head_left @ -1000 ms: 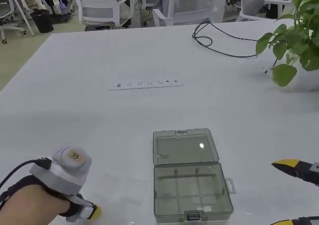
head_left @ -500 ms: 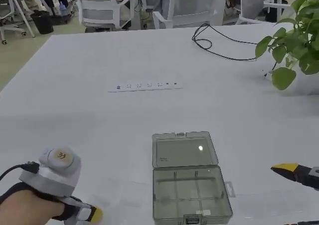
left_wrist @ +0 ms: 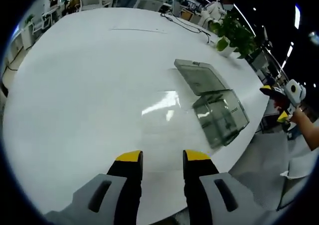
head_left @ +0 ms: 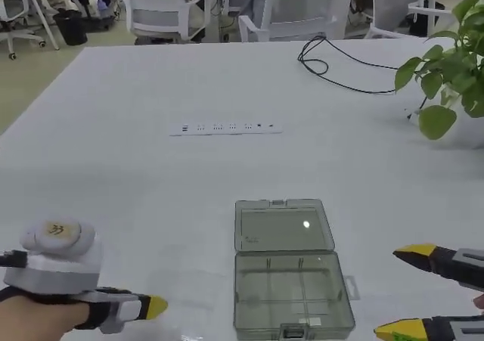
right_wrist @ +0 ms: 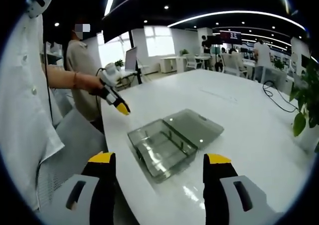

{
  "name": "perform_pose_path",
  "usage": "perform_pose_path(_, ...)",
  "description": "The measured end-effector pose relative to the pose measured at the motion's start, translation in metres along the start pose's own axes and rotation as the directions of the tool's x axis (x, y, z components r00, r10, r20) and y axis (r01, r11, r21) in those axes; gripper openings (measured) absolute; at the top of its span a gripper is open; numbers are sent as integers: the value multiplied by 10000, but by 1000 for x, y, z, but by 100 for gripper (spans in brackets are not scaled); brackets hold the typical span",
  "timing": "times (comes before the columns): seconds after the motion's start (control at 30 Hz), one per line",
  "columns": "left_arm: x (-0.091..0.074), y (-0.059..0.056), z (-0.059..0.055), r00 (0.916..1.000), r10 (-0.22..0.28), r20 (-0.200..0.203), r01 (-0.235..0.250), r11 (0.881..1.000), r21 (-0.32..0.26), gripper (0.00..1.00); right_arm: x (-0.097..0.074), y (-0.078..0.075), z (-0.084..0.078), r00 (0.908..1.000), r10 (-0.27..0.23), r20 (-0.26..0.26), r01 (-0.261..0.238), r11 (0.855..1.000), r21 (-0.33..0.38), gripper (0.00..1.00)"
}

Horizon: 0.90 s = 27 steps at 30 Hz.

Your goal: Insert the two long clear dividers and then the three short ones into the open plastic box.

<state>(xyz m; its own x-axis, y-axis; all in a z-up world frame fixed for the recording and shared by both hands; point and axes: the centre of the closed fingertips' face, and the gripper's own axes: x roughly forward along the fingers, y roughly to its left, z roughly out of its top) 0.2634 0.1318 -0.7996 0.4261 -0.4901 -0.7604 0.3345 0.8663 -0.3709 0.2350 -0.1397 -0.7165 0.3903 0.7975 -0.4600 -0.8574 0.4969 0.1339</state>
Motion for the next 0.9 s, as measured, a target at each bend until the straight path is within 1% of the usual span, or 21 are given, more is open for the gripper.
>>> perform_pose_path(0.03, -2, -5, 3, 9998, -128, 163, 130, 9999, -104, 30, 1, 1, 2, 10000, 24, 31, -24, 10000, 10, 70)
perform_pose_path(0.1, -5, -18, 11, 9974, -479, 546, 480, 9988, -4, 30, 6, 5, 10, 9998, 67, 213, -71, 9998, 169, 69)
perform_pose_path(0.13, -6, -23, 14, 9958, -568, 715, 570, 9984, -12, 30, 8, 7, 13, 9995, 105, 300, -113, 9996, 258, 69)
perform_pose_path(0.17, -8, -26, 15, 9952, -616, 759, 626, 9980, -111, 30, 10, 9, 16, 9991, 156, 383, -171, 9991, 386, 67)
perform_pose_path(0.2, -8, -32, 19, 9932, -737, 899, 750, 9971, -111, 30, 13, 12, 22, 9983, 247, 530, -274, 9983, 507, 65)
perform_pose_path(0.27, -9, -43, 25, 9878, -1008, 1190, 1026, 9947, -89, 30, 17, 17, 30, 9966, 322, 761, -370, 9973, 631, 61)
perform_pose_path(0.3, -10, -48, 27, 9858, -1120, 1251, 1136, 9935, -55, 30, 19, 18, 33, 9961, 337, 811, -397, 9965, 732, 59)
perform_pose_path(0.37, -10, -61, 32, 9792, -1363, 1504, 1371, 9905, 53, 30, 24, 21, 41, 9956, 280, 898, -356, 9958, 844, 57)
perform_pose_path(0.4, -10, -69, 34, 9748, -1549, 1604, 1548, 9879, 133, 30, 27, 20, 44, 9960, 163, 877, -247, 9951, 958, 56)
perform_pose_path(0.47, -9, -75, 36, 9721, -1647, 1669, 1646, 9862, 145, 30, 30, 19, 48, 9970, -12, 780, -91, 9913, 1313, 55)
perform_pose_path(0.53, -8, -84, 38, 9656, -1894, 1780, 1874, 9819, 282, 30, 33, 19, 53, 9962, -4, 875, -140, 9865, 1632, 52)
perform_pose_path(0.57, -7, -90, 39, 9627, -2007, 1815, 1982, 9796, 318, 30, 35, 21, 59, 9949, 65, 1006, -265, 9796, 1991, 49)
perform_pose_path(0.6, -7, -99, 40, 9592, -2131, 1859, 2093, 9770, 402, 30, 37, 22, 61, 9949, 68, 1008, -303, 9718, 2337, 47)
perform_pose_path(0.63, -6, -104, 40, 9556, -2273, 1874, 2216, 9738, 510, 30, 40, 24, 67, 9933, 151, 1146, -412, 9726, 2289, 46)
perform_pose_path(0.7, -5, -112, 41, 9517, -2407, 1907, 2331, 9705, 617, 30, 44, 27, 72, 9926, 110, 1211, -375, 9749, 2194, 44)
perform_pose_path(0.77, -4, -126, 43, 9433, -2689, 1946, 2587, 9629, 767, 30, 50, 30, 78, 9918, 87, 1274, -357, 9768, 2113, 44)
perform_pose_path(0.8, -4, -130, 44, 9406, -2754, 1984, 2637, 9610, 837, 30, 52, 31, 79, 9917, 47, 1288, -317, 9775, 2085, 43)
perform_pose_path(0.83, -3, -136, 45, 9367, -2868, 2011, 2726, 9574, 956, 30, 54, 31, 81, 9910, -6, 1338, -274, 9779, 2074, 42)
perform_pose_path(0.9, -3, -143, 46, 9332, -2978, 2013, 2802, 9534, 1114, 30, 57, 31, 83, 9897, -141, 1426, -170, 9765, 2148, 40)
